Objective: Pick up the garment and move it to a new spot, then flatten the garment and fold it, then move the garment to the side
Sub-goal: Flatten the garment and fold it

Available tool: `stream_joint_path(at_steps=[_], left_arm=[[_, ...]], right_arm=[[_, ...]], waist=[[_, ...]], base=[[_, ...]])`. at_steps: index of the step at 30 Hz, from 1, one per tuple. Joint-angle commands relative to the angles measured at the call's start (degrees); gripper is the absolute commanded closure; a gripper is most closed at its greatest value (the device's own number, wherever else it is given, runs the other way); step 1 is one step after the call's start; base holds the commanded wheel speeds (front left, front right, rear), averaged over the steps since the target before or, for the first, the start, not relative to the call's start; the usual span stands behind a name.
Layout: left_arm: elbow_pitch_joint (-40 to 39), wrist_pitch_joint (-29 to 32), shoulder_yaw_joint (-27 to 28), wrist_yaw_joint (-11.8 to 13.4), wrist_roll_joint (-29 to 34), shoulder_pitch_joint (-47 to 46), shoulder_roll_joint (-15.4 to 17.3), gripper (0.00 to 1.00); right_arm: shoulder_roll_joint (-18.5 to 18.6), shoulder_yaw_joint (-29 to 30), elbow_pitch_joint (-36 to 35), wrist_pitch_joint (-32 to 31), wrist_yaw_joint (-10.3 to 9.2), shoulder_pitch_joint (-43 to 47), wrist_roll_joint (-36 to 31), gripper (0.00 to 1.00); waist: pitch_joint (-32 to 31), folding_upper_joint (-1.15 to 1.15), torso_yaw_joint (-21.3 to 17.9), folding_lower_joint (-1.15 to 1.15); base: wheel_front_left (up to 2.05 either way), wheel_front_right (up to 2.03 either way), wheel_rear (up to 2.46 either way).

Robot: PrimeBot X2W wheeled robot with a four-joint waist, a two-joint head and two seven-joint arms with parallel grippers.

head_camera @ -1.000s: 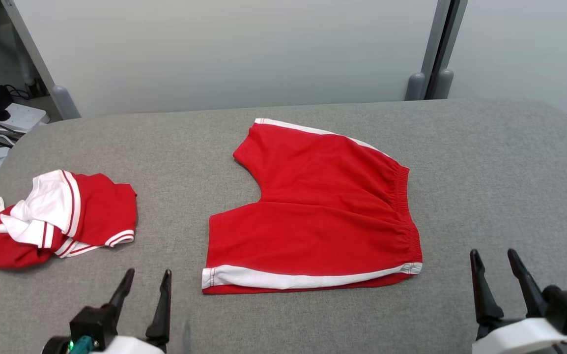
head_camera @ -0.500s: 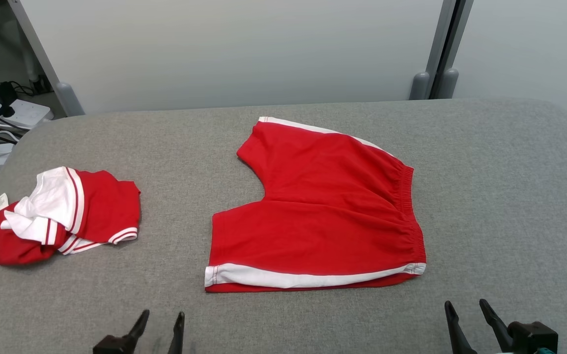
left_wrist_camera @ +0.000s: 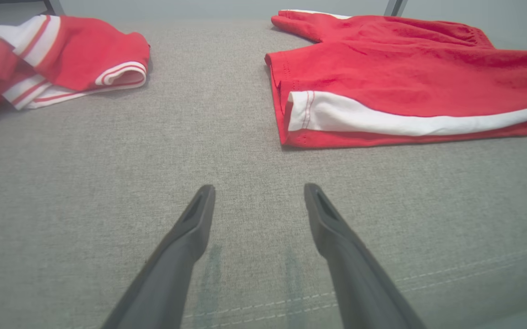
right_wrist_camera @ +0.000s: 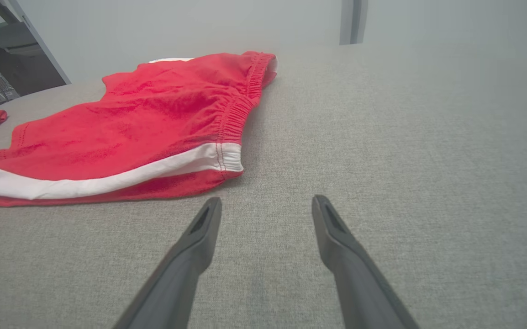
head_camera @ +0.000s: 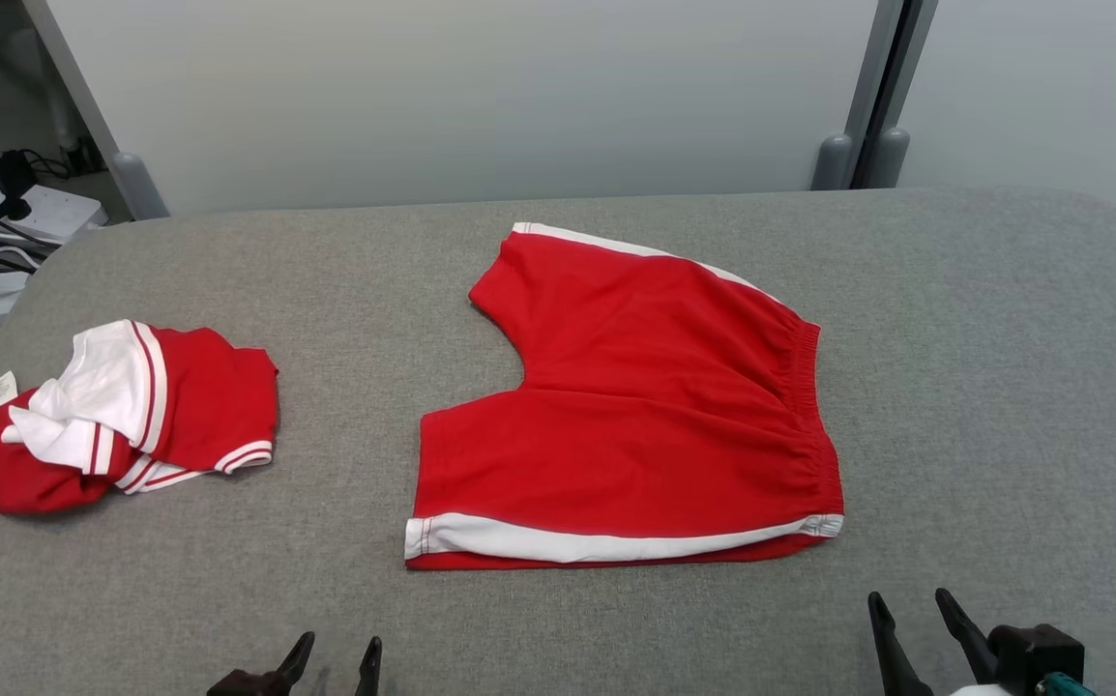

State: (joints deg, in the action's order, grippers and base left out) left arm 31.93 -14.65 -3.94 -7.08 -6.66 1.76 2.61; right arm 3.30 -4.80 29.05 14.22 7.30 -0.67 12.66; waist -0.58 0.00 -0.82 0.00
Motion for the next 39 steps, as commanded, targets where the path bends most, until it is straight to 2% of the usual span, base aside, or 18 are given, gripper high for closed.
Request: stream_joint_path(at_steps=[1, 8, 21, 22, 24, 25, 34, 39], left_arm=[[-1.03, -0.35, 1.23, -0.37, -0.77, -3.52, 0.3, 0.0], [-1.22, -0.35, -2.33, -0.39, -2.75, -7.08, 0.45, 0.0], [-2.47, -0.35, -9.36, -0.4, -8.55, -12.82, 3.22, 0.0], [-2.64, -0.35, -9.63, -0.4, -8.9, -13.04, 3.46, 0.0], [-2.93, -0.35, -10.07, -0.4, -9.51, -13.43, 3.82, 0.0], [-3.04, -0.35, -10.53, -0.4, -9.82, -13.66, 3.95, 0.0], [-4.07, -0.35, -16.6, -0.4, -16.19, -14.58, 5.52, 0.0], [-2.63, -0.35, -15.3, -0.4, -18.17, -15.58, 6.63, 0.0]], right_arm=[[0.78, -1.89, -0.22, 0.77, 0.19, -2.82, 0.23, 0.0], [0.58, -2.66, 2.3, 0.77, 0.19, -7.41, 0.24, 0.0], [-0.26, -4.86, 7.69, 0.78, 0.19, -14.77, -0.72, 0.01], [-0.29, -5.25, 7.95, 0.78, 0.19, -15.07, -0.81, 0.13], [-0.33, -5.88, 8.3, 0.78, 0.19, -15.57, -0.89, 0.86], [-0.35, -5.98, 8.29, 0.78, 0.19, -15.78, -0.83, 1.0], [-0.41, -6.96, 6.79, 0.78, 0.19, -14.98, -0.3, 1.0], [-0.41, -8.56, 6.55, 0.78, 0.19, -15.38, 0.18, 1.0]], waist=[[0.54, 0.0, 0.08, 0.0], [3.89, 0.0, 0.86, 0.0], [9.27, 0.0, 2.72, 0.0], [9.42, 0.0, 2.79, 0.0], [9.8, 0.0, 2.87, 0.0], [9.93, 0.0, 2.89, 0.0], [10.57, 0.0, 0.72, 0.0], [11.22, 0.0, -1.21, 0.0]], base=[[0.0, 0.0, 0.0], [0.0, 0.0, 0.0], [0.0, 0.0, 0.0], [0.0, 0.0, 0.0], [0.0, 0.0, 0.0], [0.0, 0.0, 0.0], [0.0, 0.0, 0.0], [0.0, 0.0, 0.0]])
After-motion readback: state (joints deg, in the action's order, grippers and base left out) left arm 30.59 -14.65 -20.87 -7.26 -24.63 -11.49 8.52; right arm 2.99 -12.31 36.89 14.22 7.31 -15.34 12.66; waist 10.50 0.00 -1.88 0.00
